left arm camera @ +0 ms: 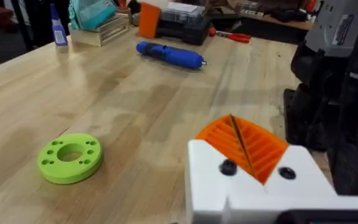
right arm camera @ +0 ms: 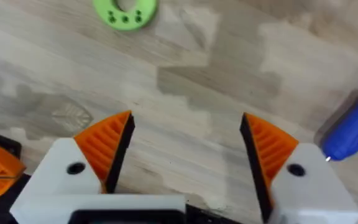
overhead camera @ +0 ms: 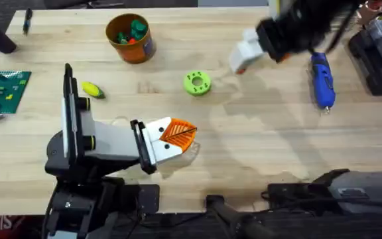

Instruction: Pick up the gripper from the table and insert it into the empty holder that is missing its gripper. Then pick up a screw, insert it into the mounting hole, and use the screwdriver to tighten it. Finally, clean up the table by picking up the vegetable and placing it into the bucket.

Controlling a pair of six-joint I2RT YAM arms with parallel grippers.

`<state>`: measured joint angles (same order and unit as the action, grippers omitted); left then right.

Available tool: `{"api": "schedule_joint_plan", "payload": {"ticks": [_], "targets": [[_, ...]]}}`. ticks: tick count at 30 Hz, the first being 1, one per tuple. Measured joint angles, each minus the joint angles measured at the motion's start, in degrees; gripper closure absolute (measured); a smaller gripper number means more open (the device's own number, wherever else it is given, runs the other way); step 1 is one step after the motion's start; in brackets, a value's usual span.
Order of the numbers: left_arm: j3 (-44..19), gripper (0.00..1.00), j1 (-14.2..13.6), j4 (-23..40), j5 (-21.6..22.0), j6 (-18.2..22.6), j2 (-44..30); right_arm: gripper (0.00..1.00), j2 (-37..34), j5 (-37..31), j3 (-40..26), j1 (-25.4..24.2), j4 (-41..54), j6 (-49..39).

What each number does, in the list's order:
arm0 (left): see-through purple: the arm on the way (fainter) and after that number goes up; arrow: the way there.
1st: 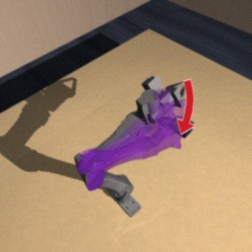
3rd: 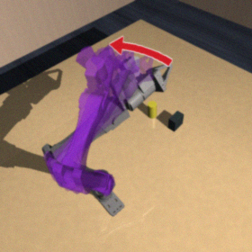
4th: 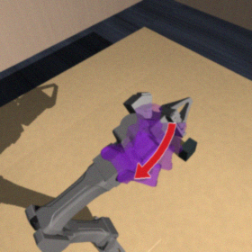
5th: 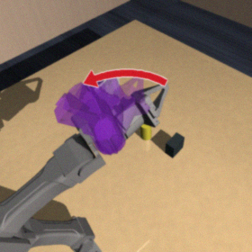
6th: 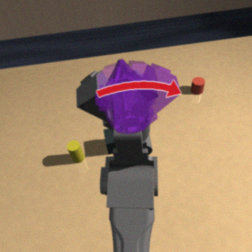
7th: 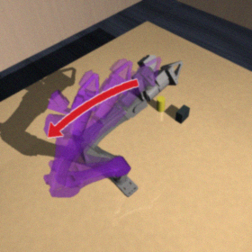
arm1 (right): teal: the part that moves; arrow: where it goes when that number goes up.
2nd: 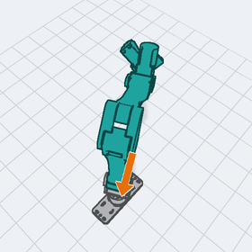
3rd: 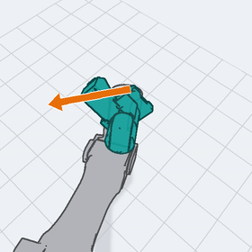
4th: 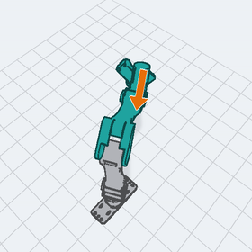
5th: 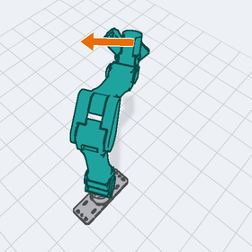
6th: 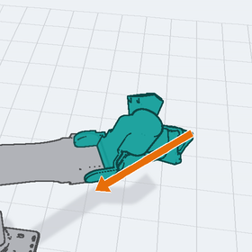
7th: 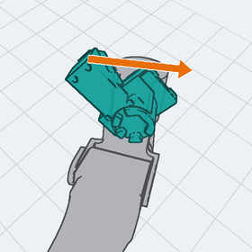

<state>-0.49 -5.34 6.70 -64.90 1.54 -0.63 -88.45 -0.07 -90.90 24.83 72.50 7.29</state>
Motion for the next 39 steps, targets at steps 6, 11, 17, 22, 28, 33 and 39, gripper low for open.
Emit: {"api": "schedule_joint_plan", "payload": {"ticks": [6,11,17,22,28,33,39], "targets": [[0.0,0.993,0.0,0.0,0.0,0.0,0.0,0.008,9.5,-0.4,14.8,-7.0,-6.4,2.8],[0.0,0.993,0.0,0.0,0.0,0.0,0.0,0.008,10.9,0.3,20.6,-17.8,-8.7,1.2],[0.0,0.993,0.0,0.0,0.0,0.0,0.0,0.008,8.0,4.6,22.3,-31.8,-11.4,-5.6],[0.0,0.993,0.0,0.0,0.0,0.0,0.0,0.008,5.3,5.8,22.4,-39.7,-16.6,-10.6],[0.0,0.994,0.0,0.0,0.0,0.0,0.0,0.008,3.3,4.4,22.4,-44.3,-24.9,-13.7],[0.0,0.994,0.0,0.0,0.0,0.0,0.0,0.008,1.8,2.7,22.4,-46.8,-28.6,-16.6],[0.0,0.994,0.0,0.0,0.0,0.0,0.0,0.008,-4.5,2.4,22.4,-49.8,-33.1,-17.7]]}}
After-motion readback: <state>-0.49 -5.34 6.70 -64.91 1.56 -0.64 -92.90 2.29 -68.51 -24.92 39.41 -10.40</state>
